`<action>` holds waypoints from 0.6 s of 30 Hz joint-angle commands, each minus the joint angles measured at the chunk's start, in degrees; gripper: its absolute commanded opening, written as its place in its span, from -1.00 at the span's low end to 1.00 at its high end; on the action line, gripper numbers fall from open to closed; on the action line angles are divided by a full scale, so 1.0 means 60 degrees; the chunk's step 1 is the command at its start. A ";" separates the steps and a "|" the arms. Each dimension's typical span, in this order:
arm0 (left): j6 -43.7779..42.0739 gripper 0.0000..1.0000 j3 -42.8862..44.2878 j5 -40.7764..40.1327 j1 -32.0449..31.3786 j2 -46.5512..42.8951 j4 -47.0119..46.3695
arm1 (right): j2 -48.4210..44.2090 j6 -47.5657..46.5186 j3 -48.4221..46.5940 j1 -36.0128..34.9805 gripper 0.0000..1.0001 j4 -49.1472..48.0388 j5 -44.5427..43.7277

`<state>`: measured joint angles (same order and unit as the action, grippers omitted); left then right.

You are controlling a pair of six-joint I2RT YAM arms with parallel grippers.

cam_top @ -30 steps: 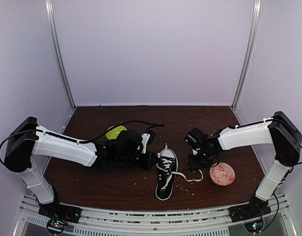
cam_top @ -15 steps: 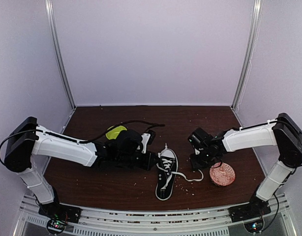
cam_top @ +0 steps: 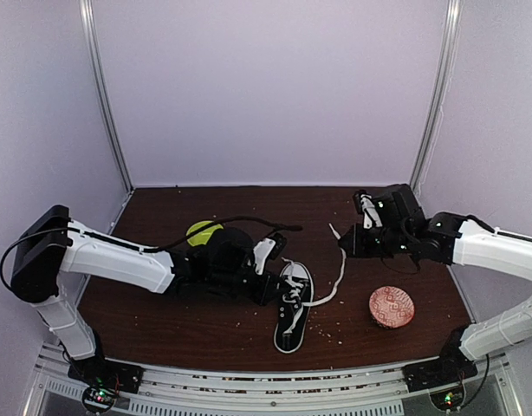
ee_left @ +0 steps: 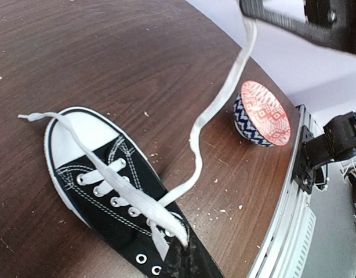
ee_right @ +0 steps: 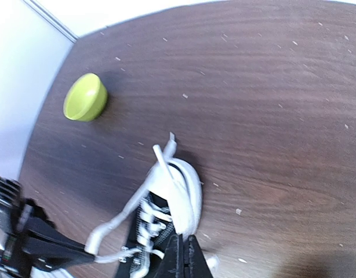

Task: Tie the shoes

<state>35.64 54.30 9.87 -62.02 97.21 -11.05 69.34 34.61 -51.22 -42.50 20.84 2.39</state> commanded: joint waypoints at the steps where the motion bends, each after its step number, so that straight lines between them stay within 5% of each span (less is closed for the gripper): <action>1: -0.0549 -1.00 0.0399 0.0759 0.0110 0.0260 -0.0490 | -0.0042 0.0357 -0.0573 -0.0030 -1.00 -0.1073 0.0814; 18: -0.0547 -0.86 0.1354 0.1292 0.0444 0.0883 -0.0500 | 0.0068 0.0812 -0.1177 -0.0124 -1.00 -0.2526 0.1495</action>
<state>33.30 60.16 15.84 -60.29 101.36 -11.33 69.14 38.92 -56.93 -42.89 7.90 9.91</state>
